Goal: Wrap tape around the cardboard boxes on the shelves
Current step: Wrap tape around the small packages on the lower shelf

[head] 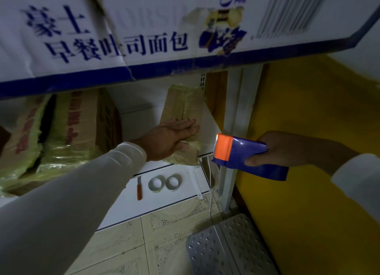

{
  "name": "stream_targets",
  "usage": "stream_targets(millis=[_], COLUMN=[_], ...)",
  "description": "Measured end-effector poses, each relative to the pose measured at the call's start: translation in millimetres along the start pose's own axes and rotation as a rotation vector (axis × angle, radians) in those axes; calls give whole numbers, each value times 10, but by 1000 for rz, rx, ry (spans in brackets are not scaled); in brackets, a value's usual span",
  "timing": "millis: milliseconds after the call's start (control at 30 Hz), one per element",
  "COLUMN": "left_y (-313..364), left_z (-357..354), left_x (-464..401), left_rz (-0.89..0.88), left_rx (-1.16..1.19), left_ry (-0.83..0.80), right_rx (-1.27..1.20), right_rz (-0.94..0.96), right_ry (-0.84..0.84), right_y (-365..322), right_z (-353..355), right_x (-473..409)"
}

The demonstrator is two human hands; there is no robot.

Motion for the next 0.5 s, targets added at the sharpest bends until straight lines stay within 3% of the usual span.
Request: stream_targets(millis=[233, 333, 400, 500], left_y=[-22, 12, 52, 244], left_z=[-39, -19, 40, 117], left_x=[1, 31, 61, -7], left_rz=[15, 27, 44, 201], left_rx=[-10, 37, 70, 40], left_ry=[25, 37, 25, 50], right_rx=[199, 453, 347, -35], right_rz=[-50, -231, -331, -341], right_ry=[167, 281, 296, 277], right_y=[-204, -30, 198, 388], right_z=[-251, -311, -356, -511], right_x=[-361, -339, -226, -92])
Point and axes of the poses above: each hand's wrist, its own x-axis away from the middle knuckle, its own z-axis out of the back of the hand, y = z × x, the point moved 2 cm from there along -x, towards the middle knuckle, and after that the axes turned 1 degree about -z, right-handed, at the moved point
